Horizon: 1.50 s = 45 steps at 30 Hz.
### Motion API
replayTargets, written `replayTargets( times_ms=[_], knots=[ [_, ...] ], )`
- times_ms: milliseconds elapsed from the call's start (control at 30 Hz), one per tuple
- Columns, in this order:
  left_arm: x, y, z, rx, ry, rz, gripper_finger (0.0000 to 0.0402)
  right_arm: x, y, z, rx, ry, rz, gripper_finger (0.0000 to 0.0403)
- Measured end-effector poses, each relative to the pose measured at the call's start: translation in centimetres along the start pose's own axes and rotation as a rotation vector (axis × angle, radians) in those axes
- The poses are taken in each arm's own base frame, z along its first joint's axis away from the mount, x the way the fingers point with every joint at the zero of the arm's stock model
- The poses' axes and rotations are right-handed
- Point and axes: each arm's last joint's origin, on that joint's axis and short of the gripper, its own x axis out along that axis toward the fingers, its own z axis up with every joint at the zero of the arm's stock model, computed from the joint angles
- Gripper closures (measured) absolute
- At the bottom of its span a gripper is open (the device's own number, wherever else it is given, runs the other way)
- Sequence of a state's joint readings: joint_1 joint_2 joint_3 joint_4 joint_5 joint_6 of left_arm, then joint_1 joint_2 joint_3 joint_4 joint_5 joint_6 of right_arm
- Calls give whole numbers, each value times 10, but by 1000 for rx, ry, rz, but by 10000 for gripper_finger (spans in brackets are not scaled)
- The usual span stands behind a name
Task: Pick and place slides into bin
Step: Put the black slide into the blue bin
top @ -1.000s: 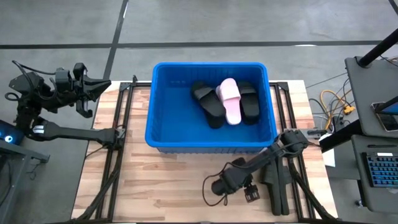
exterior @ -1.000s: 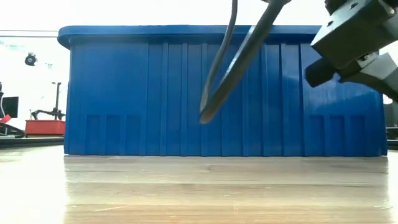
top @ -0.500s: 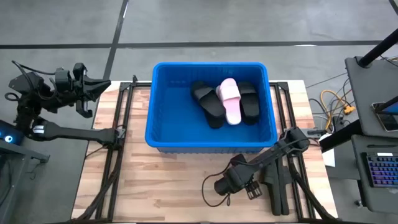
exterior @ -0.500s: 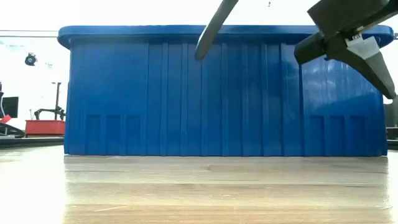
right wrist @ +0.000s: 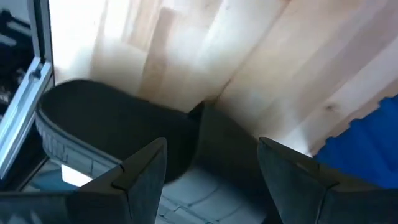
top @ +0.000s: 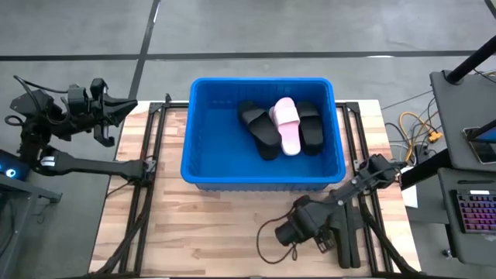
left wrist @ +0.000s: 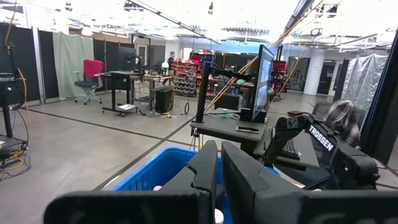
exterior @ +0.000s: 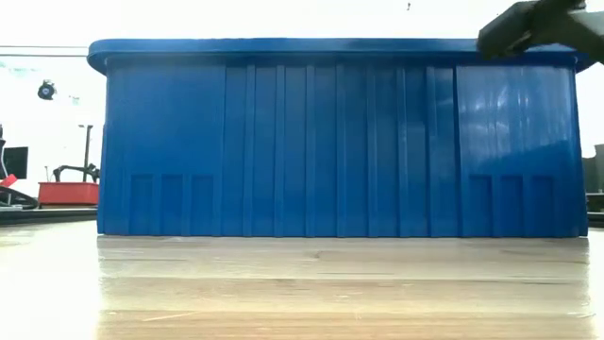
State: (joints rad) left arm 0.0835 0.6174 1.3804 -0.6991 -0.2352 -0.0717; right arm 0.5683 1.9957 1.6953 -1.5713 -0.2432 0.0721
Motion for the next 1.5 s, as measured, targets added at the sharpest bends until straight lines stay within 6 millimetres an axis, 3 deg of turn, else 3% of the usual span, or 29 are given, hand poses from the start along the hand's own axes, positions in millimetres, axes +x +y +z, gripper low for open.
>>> replayTargets(
  times_ms=[233,633,1000,1233,1500],
  knots=[
    [0,0,0,0,0,-1,393,12,18,-7,-66,36,-67,161],
    [0,0,0,0,0,-1,393,43,10,-14,-20,164,-101,161],
    [-2,0,0,-1,-4,-6,393,52,7,-15,4,182,-145,168],
    [-2,0,0,-1,-5,-5,393,52,6,-15,-6,181,-162,236],
    [-2,0,0,-1,-5,-4,393,52,6,-15,-7,176,-171,359]
  ],
)
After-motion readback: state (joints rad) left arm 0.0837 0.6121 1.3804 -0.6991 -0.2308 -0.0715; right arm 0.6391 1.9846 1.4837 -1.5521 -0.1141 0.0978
